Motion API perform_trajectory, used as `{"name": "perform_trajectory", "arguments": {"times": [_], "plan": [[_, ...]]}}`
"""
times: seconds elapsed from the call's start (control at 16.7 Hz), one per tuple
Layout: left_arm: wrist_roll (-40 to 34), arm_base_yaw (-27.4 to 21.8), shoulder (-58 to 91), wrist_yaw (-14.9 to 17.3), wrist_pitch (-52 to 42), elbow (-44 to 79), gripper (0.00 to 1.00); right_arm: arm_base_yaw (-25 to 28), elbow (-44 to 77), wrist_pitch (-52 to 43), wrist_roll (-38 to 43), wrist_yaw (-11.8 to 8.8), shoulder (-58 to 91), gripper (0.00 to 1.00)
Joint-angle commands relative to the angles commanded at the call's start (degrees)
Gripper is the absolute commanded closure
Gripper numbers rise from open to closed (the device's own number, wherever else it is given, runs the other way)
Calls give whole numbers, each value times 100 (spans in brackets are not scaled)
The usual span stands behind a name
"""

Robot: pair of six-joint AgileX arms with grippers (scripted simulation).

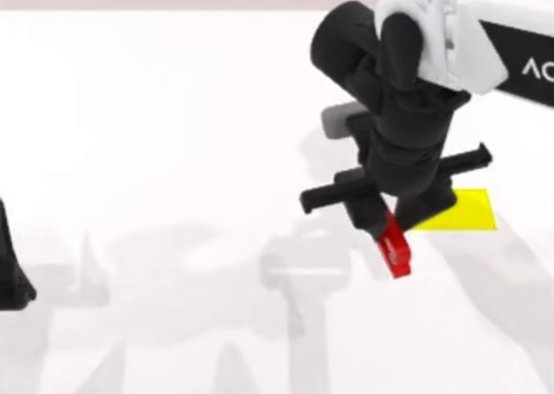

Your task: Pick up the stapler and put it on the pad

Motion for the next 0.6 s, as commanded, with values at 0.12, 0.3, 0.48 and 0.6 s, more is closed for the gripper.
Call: {"name": "perform_trajectory", "arguments": {"times": [0.12, 0.3, 0.48, 0.6], "plan": [[0, 0, 0, 0, 0, 0, 0, -214, 220, -109, -1126, 3, 191, 100], [0, 0, 0, 0, 0, 0, 0, -574, 535, -277, -3085, 13, 477, 100], [0, 0, 0, 0, 0, 0, 0, -948, 835, -425, -5144, 26, 734, 100], [0, 0, 0, 0, 0, 0, 0, -1191, 1017, -492, -6426, 33, 861, 100]]}}
